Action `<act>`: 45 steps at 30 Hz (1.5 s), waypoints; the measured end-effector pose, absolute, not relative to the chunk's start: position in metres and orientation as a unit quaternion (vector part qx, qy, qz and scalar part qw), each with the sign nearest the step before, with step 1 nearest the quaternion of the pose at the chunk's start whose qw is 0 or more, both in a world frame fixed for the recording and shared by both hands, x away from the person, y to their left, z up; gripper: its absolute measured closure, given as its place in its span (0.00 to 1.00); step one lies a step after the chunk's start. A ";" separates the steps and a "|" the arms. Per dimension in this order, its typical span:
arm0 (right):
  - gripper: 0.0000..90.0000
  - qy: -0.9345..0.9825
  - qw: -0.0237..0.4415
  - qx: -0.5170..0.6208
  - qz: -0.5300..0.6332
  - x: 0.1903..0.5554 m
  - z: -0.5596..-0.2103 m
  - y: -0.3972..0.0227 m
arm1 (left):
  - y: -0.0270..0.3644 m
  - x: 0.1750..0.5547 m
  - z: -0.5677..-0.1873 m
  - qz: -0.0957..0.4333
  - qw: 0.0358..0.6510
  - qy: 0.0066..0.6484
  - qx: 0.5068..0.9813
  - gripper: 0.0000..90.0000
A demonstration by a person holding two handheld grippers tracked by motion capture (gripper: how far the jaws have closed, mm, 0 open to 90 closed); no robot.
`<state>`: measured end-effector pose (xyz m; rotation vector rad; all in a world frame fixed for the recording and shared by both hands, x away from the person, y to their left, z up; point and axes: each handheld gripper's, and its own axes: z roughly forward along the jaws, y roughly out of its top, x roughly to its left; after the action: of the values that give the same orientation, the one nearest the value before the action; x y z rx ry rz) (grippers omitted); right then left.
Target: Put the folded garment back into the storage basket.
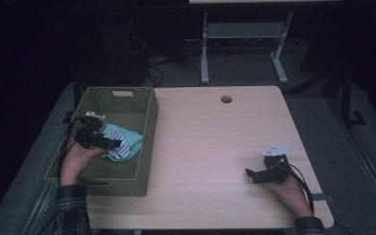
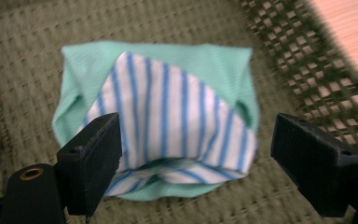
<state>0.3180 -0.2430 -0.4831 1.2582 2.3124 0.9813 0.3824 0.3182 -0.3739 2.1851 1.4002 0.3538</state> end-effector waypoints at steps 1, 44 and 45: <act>0.04 0.812 0.165 0.442 0.344 0.318 -0.483 -0.243 | 0.316 0.382 -0.372 0.130 0.263 0.513 0.806 0.18; 0.04 0.812 0.165 0.442 0.345 0.318 -0.483 -0.243 | 0.167 0.355 -0.340 0.120 0.391 0.377 0.831 0.18; 0.04 0.812 0.165 0.442 0.345 0.318 -0.483 -0.243 | 0.163 0.354 -0.342 0.119 0.391 0.376 0.832 0.18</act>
<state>0.3180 -0.2430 -0.4831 1.2576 2.3122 0.9814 0.3545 0.1627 -0.3416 2.1127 0.9559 0.3031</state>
